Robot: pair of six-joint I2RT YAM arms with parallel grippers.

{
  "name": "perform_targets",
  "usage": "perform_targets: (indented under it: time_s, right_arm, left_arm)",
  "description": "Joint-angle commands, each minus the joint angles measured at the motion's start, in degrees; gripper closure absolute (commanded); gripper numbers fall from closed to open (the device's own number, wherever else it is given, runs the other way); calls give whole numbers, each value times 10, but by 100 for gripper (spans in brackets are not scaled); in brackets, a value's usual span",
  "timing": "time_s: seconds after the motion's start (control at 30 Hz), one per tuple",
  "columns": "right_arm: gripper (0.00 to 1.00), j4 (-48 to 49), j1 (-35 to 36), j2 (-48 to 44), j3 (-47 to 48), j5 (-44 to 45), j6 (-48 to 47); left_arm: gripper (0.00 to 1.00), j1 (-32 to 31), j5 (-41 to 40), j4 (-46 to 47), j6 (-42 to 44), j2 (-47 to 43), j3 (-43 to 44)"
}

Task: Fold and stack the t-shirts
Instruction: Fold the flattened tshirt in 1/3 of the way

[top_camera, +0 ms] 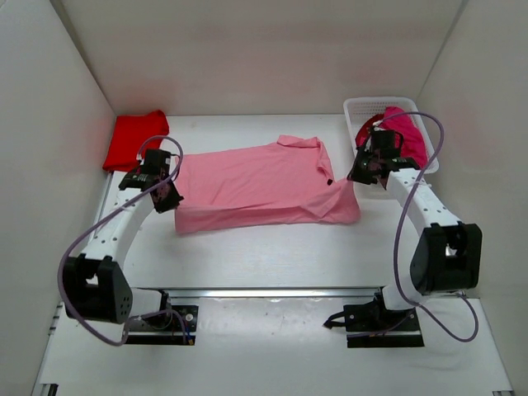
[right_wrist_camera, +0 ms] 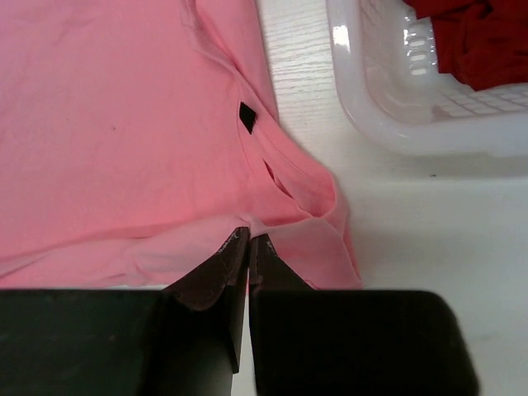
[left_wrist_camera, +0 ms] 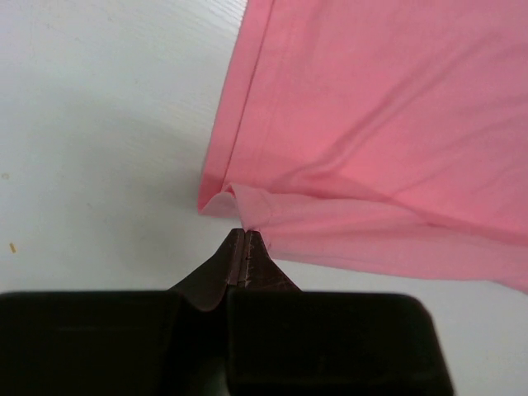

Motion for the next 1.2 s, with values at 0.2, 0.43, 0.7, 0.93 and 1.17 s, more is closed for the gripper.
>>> perform_targets:
  time_s: [0.2, 0.43, 0.7, 0.93, 1.17]
  right_arm:
    - [100, 34, 17, 90, 85, 8, -25]
    - [99, 13, 20, 162, 164, 18, -38]
    - [100, -8, 28, 257, 281, 19, -45]
    - [94, -16, 60, 309, 318, 30, -48]
    - [47, -37, 55, 254, 321, 19, -61]
  left_arm:
    - [100, 31, 12, 59, 12, 51, 18]
    - [100, 52, 31, 77, 16, 94, 22]
    - [97, 67, 25, 83, 22, 130, 20]
    - [72, 69, 28, 82, 28, 136, 8]
    - [14, 52, -2, 40, 39, 64, 65]
